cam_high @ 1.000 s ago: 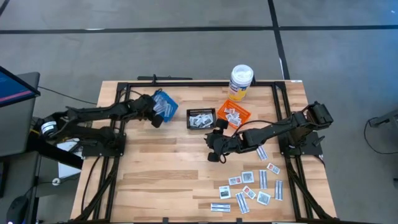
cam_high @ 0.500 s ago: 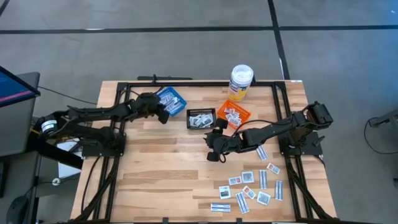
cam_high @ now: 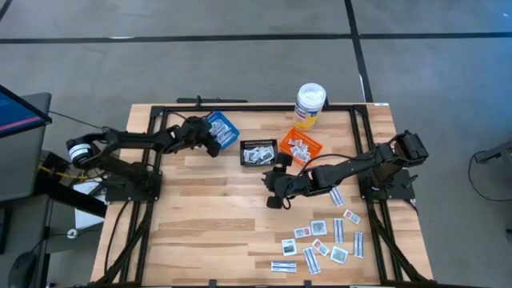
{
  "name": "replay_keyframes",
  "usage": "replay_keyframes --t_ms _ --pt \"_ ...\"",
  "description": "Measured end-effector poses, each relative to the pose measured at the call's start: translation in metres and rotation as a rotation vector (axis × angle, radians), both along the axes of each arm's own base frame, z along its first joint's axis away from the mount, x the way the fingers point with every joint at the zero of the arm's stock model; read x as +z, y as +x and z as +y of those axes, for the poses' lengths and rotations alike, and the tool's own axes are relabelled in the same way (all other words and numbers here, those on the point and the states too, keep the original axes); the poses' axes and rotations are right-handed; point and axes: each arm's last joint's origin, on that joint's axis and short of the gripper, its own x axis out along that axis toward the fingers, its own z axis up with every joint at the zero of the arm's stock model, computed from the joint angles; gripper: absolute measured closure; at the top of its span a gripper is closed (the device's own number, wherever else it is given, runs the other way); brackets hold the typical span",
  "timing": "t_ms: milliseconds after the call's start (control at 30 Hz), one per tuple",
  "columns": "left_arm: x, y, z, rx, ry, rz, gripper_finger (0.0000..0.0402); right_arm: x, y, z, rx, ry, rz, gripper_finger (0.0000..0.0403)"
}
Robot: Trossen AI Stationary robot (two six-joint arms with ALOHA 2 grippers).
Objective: Pick & Place First Aid Supplies
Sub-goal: Put the bandage into the blue container, then put the bandage into the bin
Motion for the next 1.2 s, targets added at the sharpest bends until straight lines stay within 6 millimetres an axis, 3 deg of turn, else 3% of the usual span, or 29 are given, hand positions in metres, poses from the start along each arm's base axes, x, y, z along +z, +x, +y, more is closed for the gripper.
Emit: replay_keyframes --t_ms 233,433,633,833,1033,1200 --pt "0.03 -0.011 -0.007 -0.002 0.09 -0.117 0.0274 0.0 0.0 0.001 0.014 0.013 0.003 0.0323" --pt "0.049 -0.03 -0.018 0.003 0.133 -0.146 0.0252 0.0 0.001 -0.003 0.03 -0.019 0.019 0.0323" --pt "0.033 -0.044 -0.026 0.038 0.037 0.05 0.0248 0.0 0.003 -0.016 0.035 -0.074 0.05 0.0309" --pt "0.019 -0.047 -0.027 0.077 -0.046 0.173 0.0248 0.0 0.005 -0.037 -0.013 -0.077 0.058 0.0252" --pt "0.003 -0.043 -0.029 0.096 -0.147 0.261 0.0248 0.0 0.007 -0.058 -0.075 -0.072 0.058 0.0182" --pt "-0.014 -0.031 -0.035 0.054 -0.169 0.365 0.0248 -0.001 0.007 -0.062 -0.062 -0.049 0.06 0.0158"
